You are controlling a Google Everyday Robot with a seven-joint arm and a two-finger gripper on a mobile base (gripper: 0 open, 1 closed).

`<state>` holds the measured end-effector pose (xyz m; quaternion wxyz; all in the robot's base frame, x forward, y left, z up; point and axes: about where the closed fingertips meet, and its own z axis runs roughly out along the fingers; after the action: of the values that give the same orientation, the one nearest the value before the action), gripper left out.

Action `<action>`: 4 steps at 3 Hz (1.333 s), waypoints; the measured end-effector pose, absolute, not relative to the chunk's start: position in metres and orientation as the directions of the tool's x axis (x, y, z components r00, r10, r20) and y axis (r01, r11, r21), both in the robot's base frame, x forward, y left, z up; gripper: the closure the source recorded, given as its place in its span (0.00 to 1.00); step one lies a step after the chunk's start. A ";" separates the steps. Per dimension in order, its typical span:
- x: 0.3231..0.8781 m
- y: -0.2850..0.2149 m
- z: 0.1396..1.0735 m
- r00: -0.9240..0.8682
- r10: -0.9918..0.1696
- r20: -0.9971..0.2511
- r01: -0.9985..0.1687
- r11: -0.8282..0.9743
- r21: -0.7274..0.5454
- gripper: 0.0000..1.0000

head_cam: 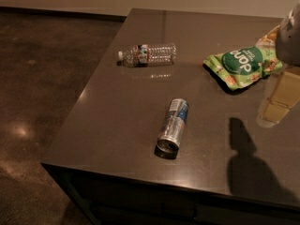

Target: Place redbull can upright

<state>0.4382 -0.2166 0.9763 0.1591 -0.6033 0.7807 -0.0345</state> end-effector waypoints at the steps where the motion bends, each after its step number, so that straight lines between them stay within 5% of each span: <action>1: 0.438 -0.217 0.976 -0.221 -0.953 -0.207 -0.931 0.270 -0.246 0.00; 4: 0.470 -0.172 0.966 0.042 -0.966 -0.256 -0.959 0.033 -0.283 0.00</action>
Offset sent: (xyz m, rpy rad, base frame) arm 0.0131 0.0071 0.0014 0.0007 -0.0081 0.0563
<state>0.4699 -0.1720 0.9664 0.1941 -0.6952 0.6920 -0.0093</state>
